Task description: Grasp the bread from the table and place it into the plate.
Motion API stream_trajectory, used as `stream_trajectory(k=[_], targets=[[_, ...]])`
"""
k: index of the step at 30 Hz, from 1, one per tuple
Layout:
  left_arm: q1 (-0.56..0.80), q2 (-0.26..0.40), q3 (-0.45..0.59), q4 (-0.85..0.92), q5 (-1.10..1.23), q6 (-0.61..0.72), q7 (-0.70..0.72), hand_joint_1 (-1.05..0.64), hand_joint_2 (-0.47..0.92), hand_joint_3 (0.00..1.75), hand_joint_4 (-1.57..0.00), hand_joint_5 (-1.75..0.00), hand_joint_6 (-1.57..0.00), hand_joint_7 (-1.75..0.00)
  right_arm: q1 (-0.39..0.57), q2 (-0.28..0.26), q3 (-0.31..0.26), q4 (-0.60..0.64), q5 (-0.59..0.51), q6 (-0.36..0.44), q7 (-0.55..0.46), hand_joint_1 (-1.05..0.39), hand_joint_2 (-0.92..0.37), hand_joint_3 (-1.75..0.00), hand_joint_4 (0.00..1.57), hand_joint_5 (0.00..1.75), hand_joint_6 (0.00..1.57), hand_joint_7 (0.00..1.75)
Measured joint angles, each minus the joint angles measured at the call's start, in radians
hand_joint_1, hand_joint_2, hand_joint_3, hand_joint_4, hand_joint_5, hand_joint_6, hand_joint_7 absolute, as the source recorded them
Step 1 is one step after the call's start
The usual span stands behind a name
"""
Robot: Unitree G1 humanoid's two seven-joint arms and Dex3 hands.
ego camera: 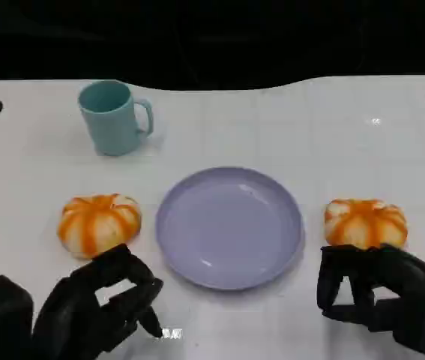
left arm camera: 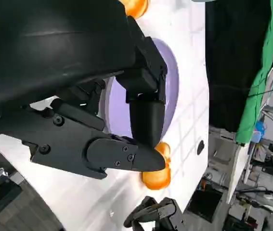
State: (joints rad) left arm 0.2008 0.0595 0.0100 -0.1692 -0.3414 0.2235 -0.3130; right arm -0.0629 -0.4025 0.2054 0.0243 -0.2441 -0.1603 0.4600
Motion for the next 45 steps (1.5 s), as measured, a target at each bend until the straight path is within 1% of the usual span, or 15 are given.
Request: stream_trajectory(k=[13, 40, 42, 44, 45], targets=[[-0.001, 0.000, 0.000, 0.001, 0.000, 0.000, 0.000, -0.58, 0.92, 0.20, -0.74, -1.75, -0.64, -1.57, 0.000, 0.000, 0.001, 0.000, 0.000, -0.001, 0.000, -0.41, -0.92, -0.29, 0.64, 1.75, 0.56, 1.55], [-0.001, 0.000, 0.000, 0.000, 0.000, 0.000, 0.000, -0.58, 0.92, 0.19, -0.74, -1.75, -0.64, -1.58, 0.000, -0.001, 0.001, 0.000, 0.000, -0.002, 0.000, -0.41, -0.92, -0.29, 0.64, 1.75, 0.55, 1.55], [-0.001, 0.000, 0.000, 0.000, 0.000, 0.000, 0.000, -0.57, 0.92, 0.20, -0.73, -1.75, -0.63, -1.58, 0.000, -0.002, 0.001, 0.000, 0.001, -0.002, 0.000, -0.40, -0.92, -0.28, 0.64, 1.75, 0.58, 1.45], [-0.001, 0.000, 0.000, 0.001, 0.000, 0.000, 0.000, -0.57, 0.92, 0.20, -0.73, -1.75, -0.63, -1.59, 0.000, -0.002, 0.000, 0.000, 0.002, -0.004, -0.002, -0.39, -0.92, -0.27, 0.62, 1.71, 0.60, 1.26], [-0.001, 0.000, 0.000, 0.001, 0.000, 0.000, 0.000, -0.57, 0.92, 0.20, -0.73, -1.75, -0.63, -1.59, 0.000, -0.002, -0.002, 0.000, 0.004, -0.009, -0.004, -0.40, -0.92, -0.28, 0.61, 1.70, 0.59, 1.22]])
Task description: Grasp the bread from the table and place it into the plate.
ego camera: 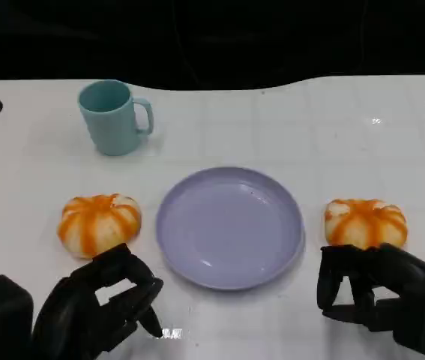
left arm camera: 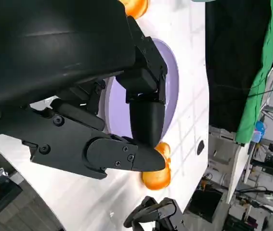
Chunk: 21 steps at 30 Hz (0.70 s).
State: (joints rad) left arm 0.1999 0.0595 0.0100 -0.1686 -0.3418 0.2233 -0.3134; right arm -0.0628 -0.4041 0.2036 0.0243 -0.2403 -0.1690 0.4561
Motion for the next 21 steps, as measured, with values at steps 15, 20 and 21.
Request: stream_trajectory(k=[15, 20, 21], targets=[[-0.005, 0.003, -0.001, 0.003, 0.011, -0.002, 0.000, -0.57, 0.92, 0.20, -0.74, -1.75, -0.64, -1.55, 0.018, 0.009, -0.079, -0.054, 0.038, -0.091, -0.094, -0.41, -0.92, -0.15, 0.45, 1.12, 0.59, 0.43], [-0.011, 0.003, -0.001, 0.005, 0.019, -0.008, 0.000, -0.58, 0.92, 0.20, -0.74, -1.75, -0.64, -1.55, 0.019, 0.009, -0.088, -0.067, -0.010, -0.113, -0.156, -0.42, -0.92, -0.09, 0.41, 0.91, 0.63, 0.19], [-0.012, 0.003, -0.001, 0.005, 0.020, -0.009, 0.000, -0.58, 0.92, 0.20, -0.74, -1.75, -0.64, -1.55, 0.019, 0.009, -0.092, -0.067, -0.021, -0.125, -0.169, -0.42, -0.92, -0.07, 0.40, 0.87, 0.63, 0.16]])
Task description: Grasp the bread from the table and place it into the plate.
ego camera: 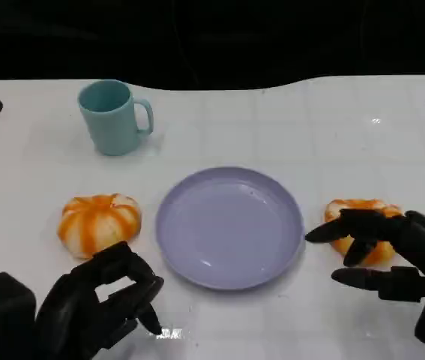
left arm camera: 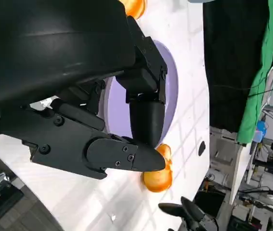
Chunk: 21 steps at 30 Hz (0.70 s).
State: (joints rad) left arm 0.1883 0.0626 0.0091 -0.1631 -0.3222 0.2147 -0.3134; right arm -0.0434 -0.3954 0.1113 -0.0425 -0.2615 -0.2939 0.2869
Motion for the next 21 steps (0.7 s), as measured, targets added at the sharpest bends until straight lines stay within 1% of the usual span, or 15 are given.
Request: stream_trajectory(k=[3, 5, 9, 12, 16, 21], targets=[[0.000, 0.000, 0.000, 0.000, 0.002, 0.000, 0.000, -0.58, 0.92, 0.20, -0.73, -1.75, -0.64, -1.55, -0.001, 0.000, -0.013, 0.003, -0.032, -0.039, -0.042, -0.40, -0.92, -0.03, 0.39, 0.72, 0.62, 0.07], [0.000, 0.000, 0.000, 0.000, 0.003, 0.000, 0.000, -0.58, 0.92, 0.20, -0.73, -1.75, -0.64, -1.55, -0.002, -0.001, -0.018, 0.006, -0.050, -0.052, -0.060, -0.38, -0.91, -0.02, 0.34, 0.66, 0.60, 0.04], [-0.001, 0.000, -0.001, 0.000, 0.003, 0.000, 0.000, -0.57, 0.92, 0.21, -0.73, -1.75, -0.64, -1.55, -0.010, -0.004, -0.026, 0.017, -0.057, -0.074, -0.072, -0.31, -0.86, 0.00, 0.18, 0.53, 0.51, 0.00], [-0.001, 0.000, -0.001, 0.001, 0.003, -0.002, 0.000, -0.57, 0.92, 0.21, -0.74, -1.75, -0.64, -1.55, -0.015, -0.011, -0.027, 0.019, -0.062, -0.081, -0.075, -0.28, -0.84, 0.00, 0.11, 0.47, 0.46, 0.00], [-0.001, 0.000, -0.001, 0.003, 0.004, -0.010, 0.000, -0.57, 0.92, 0.21, -0.73, -1.75, -0.64, -1.55, -0.018, -0.025, -0.029, 0.019, -0.077, -0.081, -0.078, -0.23, -0.81, 0.00, 0.06, 0.44, 0.42, 0.00], [-0.001, 0.000, -0.003, 0.003, 0.006, -0.010, 0.000, -0.57, 0.92, 0.21, -0.73, -1.75, -0.65, -1.55, -0.021, -0.053, -0.029, 0.014, -0.114, -0.073, -0.076, -0.19, -0.79, 0.00, 0.00, 0.37, 0.34, 0.00]])
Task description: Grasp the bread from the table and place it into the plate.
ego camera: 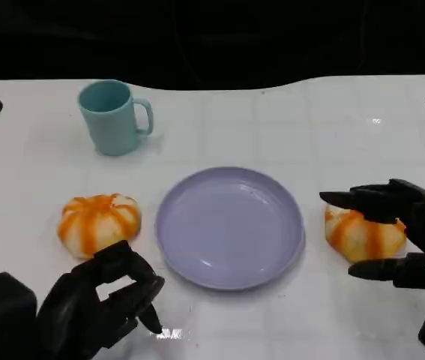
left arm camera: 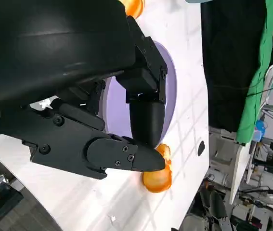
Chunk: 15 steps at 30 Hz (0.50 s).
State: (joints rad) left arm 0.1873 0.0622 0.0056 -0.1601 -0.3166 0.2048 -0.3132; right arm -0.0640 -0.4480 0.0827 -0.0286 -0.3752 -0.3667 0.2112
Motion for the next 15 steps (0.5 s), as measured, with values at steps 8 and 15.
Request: stream_trajectory(k=[8, 15], targets=[[-0.003, -0.002, -0.002, 0.000, 0.002, 0.001, 0.001, -0.57, 0.92, 0.21, -0.74, -1.75, -0.65, -1.56, -0.013, -0.056, 0.007, -0.015, -0.072, 0.032, 0.033, -0.18, -0.78, 0.00, 0.00, 0.24, 0.28, 0.01], [-0.013, -0.004, 0.000, 0.011, 0.001, 0.001, 0.001, -0.57, 0.92, 0.20, -0.74, -1.75, -0.65, -1.55, -0.068, -0.077, 0.043, 0.017, -0.173, 0.041, 0.032, -0.20, -0.78, 0.00, 0.02, 0.26, 0.28, 0.00]])
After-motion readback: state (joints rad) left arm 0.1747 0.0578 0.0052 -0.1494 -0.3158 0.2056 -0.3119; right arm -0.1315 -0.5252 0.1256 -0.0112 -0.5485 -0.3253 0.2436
